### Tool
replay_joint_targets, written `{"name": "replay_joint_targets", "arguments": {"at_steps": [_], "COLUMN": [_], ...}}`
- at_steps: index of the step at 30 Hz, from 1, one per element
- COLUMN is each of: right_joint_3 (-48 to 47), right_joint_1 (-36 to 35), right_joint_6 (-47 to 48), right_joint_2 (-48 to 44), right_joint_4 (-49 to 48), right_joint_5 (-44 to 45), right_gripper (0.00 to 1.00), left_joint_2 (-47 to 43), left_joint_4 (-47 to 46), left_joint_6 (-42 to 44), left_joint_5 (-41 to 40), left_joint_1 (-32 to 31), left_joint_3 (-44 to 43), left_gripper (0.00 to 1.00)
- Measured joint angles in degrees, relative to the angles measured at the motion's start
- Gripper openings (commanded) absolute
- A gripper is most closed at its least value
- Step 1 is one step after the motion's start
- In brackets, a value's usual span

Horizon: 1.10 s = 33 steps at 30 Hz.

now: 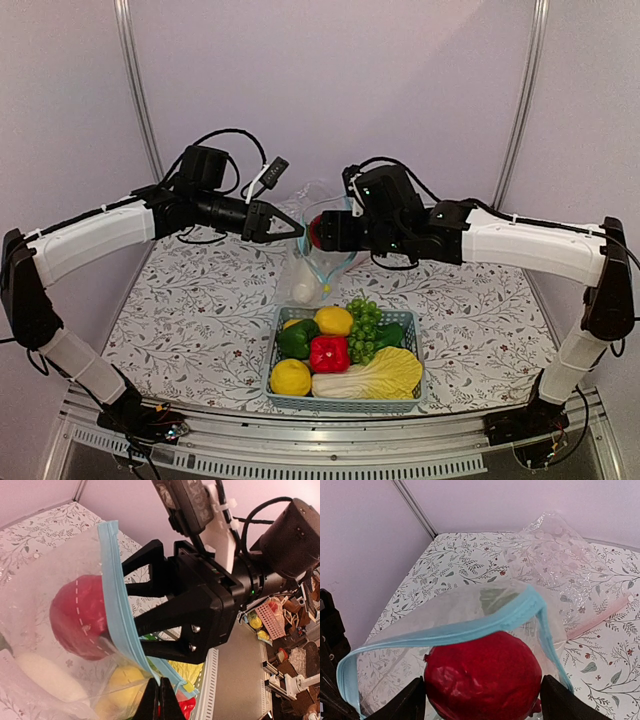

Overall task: Place the food in the zip-top bag and seal the zipper
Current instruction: Place the fake vegetable in the zipper food storage bag.

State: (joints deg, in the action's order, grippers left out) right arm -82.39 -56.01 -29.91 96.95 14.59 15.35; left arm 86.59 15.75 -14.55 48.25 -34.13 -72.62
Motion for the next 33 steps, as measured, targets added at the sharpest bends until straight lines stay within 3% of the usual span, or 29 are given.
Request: {"name": "replay_joint_targets", "arguments": {"at_steps": [6,23,33], "right_joint_3": [-1.4,-1.7,-1.7], "right_joint_1": [-0.6,-1.4,-2.4], "right_joint_6": [1.6,5.2,7.7], "right_joint_2": [1.3,0.8,-6.6], "right_joint_4": [3.4,5.1,5.2], "right_joint_5": [2.2,1.9,-3.5], "right_gripper": [0.88,0.88,0.85], "left_joint_2": [0.0,0.0,0.2], "left_joint_4": [0.0,0.4,1.7], "left_joint_6": [0.0,0.4,-1.2], "left_joint_5": [0.0,-3.0,-8.3], "left_joint_1": [0.0,0.1,2.5], "left_joint_3": [0.0,0.0,0.0], "left_gripper": [0.0,0.0,0.0]}}
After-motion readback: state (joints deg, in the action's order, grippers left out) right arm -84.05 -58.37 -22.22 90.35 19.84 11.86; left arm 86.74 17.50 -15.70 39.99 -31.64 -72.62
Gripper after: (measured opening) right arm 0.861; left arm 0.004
